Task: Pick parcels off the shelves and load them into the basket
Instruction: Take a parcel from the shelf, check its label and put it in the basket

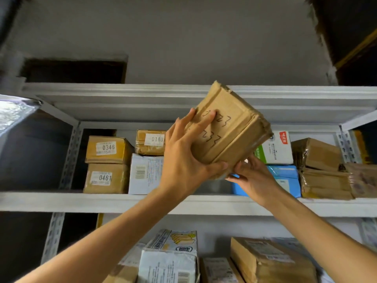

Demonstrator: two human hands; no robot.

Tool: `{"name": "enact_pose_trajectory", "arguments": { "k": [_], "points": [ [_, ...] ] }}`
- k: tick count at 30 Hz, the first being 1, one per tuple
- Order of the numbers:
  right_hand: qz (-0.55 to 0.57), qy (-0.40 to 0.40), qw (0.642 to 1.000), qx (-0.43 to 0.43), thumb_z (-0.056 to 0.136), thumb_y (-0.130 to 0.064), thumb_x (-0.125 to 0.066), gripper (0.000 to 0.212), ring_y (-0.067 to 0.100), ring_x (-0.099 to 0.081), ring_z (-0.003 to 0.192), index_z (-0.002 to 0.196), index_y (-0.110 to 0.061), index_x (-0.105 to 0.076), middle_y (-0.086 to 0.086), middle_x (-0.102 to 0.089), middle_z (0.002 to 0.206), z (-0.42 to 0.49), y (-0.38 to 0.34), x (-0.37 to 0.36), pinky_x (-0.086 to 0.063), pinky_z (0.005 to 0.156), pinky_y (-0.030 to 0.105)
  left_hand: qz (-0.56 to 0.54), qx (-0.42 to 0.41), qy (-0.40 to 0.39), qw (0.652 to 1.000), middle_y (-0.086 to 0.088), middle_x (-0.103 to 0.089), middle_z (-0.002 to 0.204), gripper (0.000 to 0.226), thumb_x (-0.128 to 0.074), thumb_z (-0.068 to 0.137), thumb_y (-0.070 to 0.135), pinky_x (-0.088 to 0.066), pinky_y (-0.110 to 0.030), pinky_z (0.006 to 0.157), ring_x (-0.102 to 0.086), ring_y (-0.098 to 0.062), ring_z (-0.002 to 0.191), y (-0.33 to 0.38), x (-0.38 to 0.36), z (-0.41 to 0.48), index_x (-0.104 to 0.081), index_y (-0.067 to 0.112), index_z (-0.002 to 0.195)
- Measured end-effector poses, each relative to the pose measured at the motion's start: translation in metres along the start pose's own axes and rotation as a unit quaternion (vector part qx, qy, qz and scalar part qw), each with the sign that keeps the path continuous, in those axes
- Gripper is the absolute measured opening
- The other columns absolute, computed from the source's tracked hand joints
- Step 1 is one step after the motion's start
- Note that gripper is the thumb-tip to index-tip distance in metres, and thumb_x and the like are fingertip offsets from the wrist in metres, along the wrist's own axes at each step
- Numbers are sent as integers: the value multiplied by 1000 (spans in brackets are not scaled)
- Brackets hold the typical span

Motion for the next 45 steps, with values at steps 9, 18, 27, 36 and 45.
{"name": "enact_pose_trajectory", "arguments": {
  "k": [9, 18, 27, 36, 45],
  "points": [
    [-329, 82, 918, 207, 84, -29, -73, 58, 11, -59, 108, 137, -26, -49, -4, -60, 117, -23, -61, -26, -53, 88, 24, -363, 224, -39, 904, -3, -65, 122, 76, -83, 60, 27, -56, -30, 77, -62, -24, 112, -53, -7, -2, -56, 21, 131],
    [-580, -33, 752, 312, 60, -50, -84, 119, 14, -31, 139, 154, -21, -16, 0, -25, 149, -61, -67, -24, -34, 113, 26, -508, 294, -113, 802, -14, -69, 110, 92, -96, 37, 32, -58, -34, 71, -68, -30, 99, -59, -24, -38, -61, 9, 119],
    [-366, 145, 900, 187, 64, -38, -84, 47, -4, -65, 87, 106, -28, -65, -17, -72, 96, -7, -114, -27, -50, 73, 15, -221, 224, -114, 942, 14, -67, 112, 80, -55, 64, 80, -50, -25, 81, -64, -9, 104, -17, -1, 19, -57, 33, 128],
    [-407, 150, 901, 13, 63, -45, -86, 65, 14, -63, 100, 117, -22, -57, -6, -67, 109, 28, -72, -11, -52, 90, 41, -163, 309, -3, 937, 6, -73, 95, 42, -79, 63, 55, -59, -38, 78, -70, -14, 86, -43, -3, 25, -69, 29, 95],
    [-443, 151, 884, -5, 68, -22, -86, 43, 17, -63, 87, 102, -9, -64, 4, -68, 100, 32, -24, 3, -50, 78, 30, -164, 393, 36, 904, -4, -72, 90, 27, -84, 69, 29, -60, -36, 69, -70, -18, 77, -88, -29, -9, -67, 16, 85]
  ]
}}
Point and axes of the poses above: each hand's wrist, its own z-axis towards the middle knuckle, its own x-axis out of the back of the hand, y = z × x, the point moved 5 cm from there along z, towards the middle knuckle
